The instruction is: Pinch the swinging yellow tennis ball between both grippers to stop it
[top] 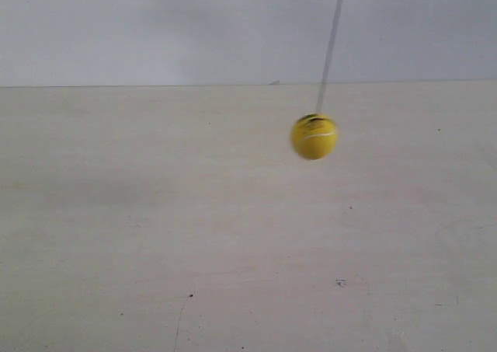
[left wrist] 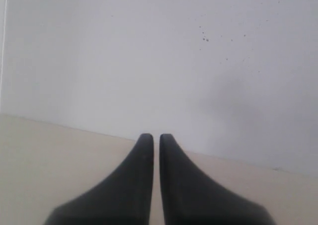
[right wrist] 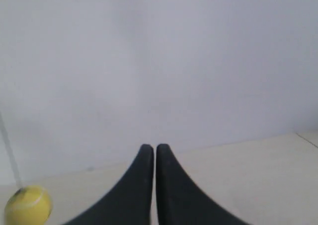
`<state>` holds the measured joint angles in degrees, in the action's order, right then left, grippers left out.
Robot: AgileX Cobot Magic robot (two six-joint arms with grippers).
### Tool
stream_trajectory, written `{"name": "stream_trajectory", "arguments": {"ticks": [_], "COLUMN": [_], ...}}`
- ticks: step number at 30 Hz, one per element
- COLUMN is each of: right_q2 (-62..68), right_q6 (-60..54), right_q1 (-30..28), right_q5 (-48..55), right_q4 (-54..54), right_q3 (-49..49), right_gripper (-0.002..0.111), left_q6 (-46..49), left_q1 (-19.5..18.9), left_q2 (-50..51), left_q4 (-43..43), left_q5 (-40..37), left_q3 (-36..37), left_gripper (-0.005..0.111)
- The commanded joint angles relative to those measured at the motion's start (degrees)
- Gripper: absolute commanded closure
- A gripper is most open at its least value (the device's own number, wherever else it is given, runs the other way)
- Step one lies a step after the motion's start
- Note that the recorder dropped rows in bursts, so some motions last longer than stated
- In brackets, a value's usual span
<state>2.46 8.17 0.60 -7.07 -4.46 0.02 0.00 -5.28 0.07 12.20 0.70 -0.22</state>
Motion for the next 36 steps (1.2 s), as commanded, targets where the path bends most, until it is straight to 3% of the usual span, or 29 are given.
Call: {"name": "stream_trajectory", "arguments": {"ticks": [1, 8, 17, 18, 22, 36], "right_q2": [0.0, 0.2, 13.5, 17.0, 26.9, 54.7], "right_q6": [8.5, 9.9, 11.3, 11.3, 10.5, 3.9], "right_q1": [0.0, 0.0, 0.0, 0.0, 0.0, 0.0], "right_q5": [-8.3, -16.9, -20.9, -22.3, -27.5, -35.8], "right_q4": [0.2, 6.1, 11.0, 13.5, 17.7, 19.3], "right_q3": [0.0, 0.0, -1.5, -2.5, -3.6, -6.8], "right_gripper": [0.108, 0.108, 0.108, 0.108, 0.108, 0.108], "left_q6": [-0.7, -0.8, -19.4, -21.7, -22.2, -22.2], "left_q1": [2.7, 5.6, 6.6, 6.6, 6.6, 6.6], "left_q2": [-0.1, -0.1, 7.6, 10.3, 20.7, 62.0], "left_q4": [0.7, -2.0, -27.6, -31.4, -33.2, -45.6], "left_q5": [4.0, 10.8, 22.7, 25.3, 29.3, 44.6], "left_q3": [0.2, 0.2, 0.2, -0.8, -4.9, -16.4], "left_gripper": [0.102, 0.102, 0.102, 0.102, 0.102, 0.102]}}
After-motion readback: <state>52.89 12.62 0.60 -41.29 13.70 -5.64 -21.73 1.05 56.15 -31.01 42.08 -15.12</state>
